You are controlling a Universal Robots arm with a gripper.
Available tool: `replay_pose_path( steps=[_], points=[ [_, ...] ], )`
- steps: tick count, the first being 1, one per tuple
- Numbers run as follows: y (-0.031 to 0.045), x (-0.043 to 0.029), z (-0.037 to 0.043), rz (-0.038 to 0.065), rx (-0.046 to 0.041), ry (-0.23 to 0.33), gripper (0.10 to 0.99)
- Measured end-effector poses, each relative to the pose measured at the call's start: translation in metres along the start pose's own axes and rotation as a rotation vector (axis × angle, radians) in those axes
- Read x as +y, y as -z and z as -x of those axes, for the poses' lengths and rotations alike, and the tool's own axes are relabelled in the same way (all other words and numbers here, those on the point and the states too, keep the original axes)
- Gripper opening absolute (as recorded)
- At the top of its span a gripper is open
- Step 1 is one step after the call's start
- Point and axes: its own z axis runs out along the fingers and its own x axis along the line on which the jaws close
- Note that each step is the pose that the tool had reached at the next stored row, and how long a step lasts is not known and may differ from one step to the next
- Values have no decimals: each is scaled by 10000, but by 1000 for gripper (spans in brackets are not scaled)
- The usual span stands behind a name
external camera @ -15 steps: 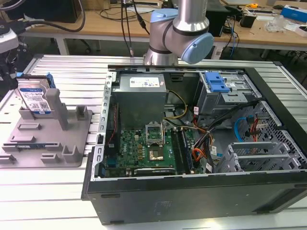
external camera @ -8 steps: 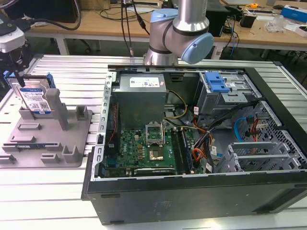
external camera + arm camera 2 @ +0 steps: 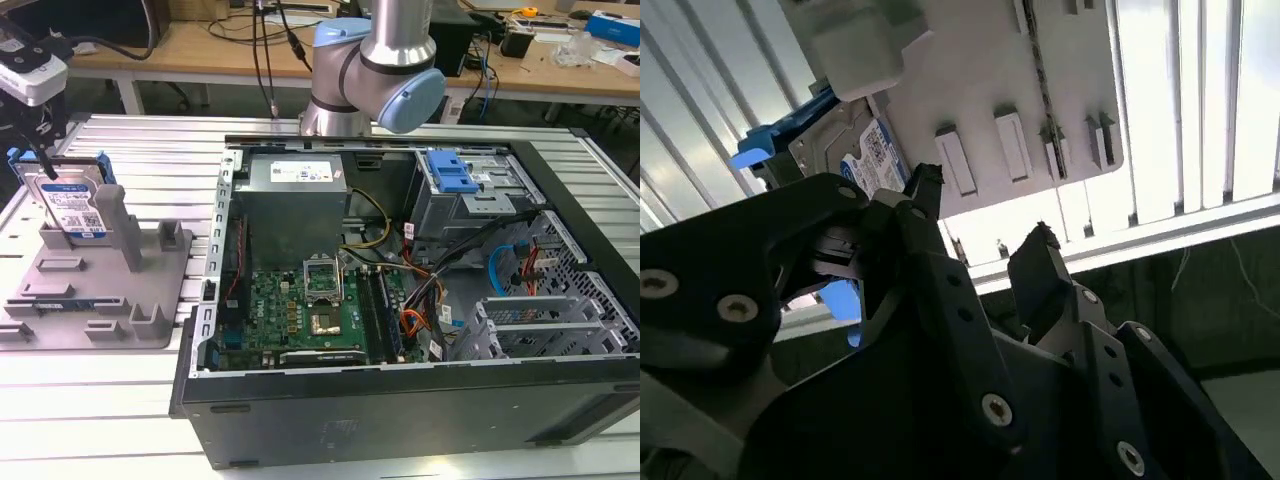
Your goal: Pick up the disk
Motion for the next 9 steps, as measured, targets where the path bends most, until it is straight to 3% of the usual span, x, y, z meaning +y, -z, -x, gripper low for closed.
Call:
replay_pose_path(
  steps=[9],
  points=[
    [-26,-1,0,-8,77,1939,541]
  ],
)
